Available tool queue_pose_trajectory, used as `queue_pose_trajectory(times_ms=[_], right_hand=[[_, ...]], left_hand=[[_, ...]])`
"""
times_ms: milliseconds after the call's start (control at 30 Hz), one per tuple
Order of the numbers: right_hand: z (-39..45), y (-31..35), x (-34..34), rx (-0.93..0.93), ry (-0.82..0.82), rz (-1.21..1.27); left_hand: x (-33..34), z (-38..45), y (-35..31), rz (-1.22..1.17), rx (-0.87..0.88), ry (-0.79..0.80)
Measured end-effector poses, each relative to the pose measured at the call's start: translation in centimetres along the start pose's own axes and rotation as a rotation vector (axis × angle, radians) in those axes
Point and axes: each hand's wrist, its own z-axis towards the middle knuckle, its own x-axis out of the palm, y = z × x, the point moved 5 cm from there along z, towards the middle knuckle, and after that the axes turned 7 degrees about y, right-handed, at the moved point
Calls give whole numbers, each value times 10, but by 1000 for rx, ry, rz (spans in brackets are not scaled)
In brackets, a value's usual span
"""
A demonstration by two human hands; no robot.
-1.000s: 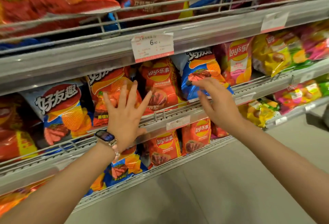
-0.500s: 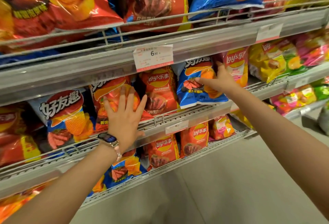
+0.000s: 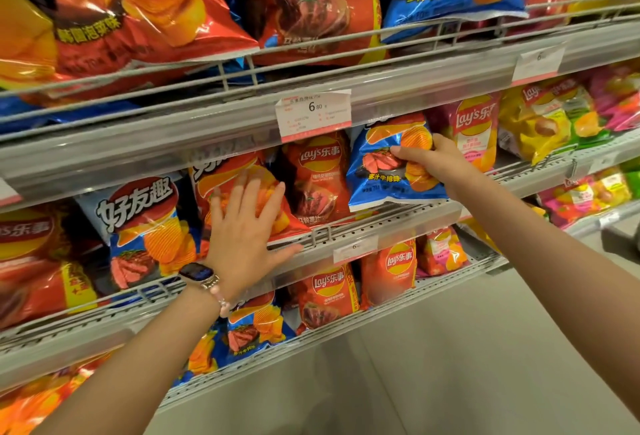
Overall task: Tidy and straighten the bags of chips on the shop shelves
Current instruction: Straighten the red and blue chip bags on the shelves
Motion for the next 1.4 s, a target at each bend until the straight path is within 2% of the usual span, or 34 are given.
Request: queue_pose_trajectory(times_ms=[100,200,267,400,467,533,600,767,967,1167,1400], right_hand=[[-12,11,8,-64,4,25],[-21,21,19,-111,17,29],[-26,27,26,-132,28,25],[-31,34,35,-177,47,-7],[-33,33,38,-190,58,-19],[-35,30,41,-197,69,-28],[-38,26,45,-196,80,-42],[-46,20,50,-197,79,-65],[-50,30,52,-217,8,-57],[-52,43,72,-206,32,-109],[-49,60,134,-245,50,-231]], left_hand=[[-11,-8,18,-162,-199,-92],[-14,-9,40,-368,-503,-27],[-18,-5,48,-458,-598,-3],[-28,4,44,-414,-547,-18],[-23,7,43,-386,-552,83],[-14,8,45,-449,-596,198],[-5,7,46,-523,-623,244],[-2,4,48,-636,-582,107],[-15,-11,61,-915,-506,-32],[-48,-43,69,-1025,-375,-10],[-59,-86,97,-889,-422,61]])
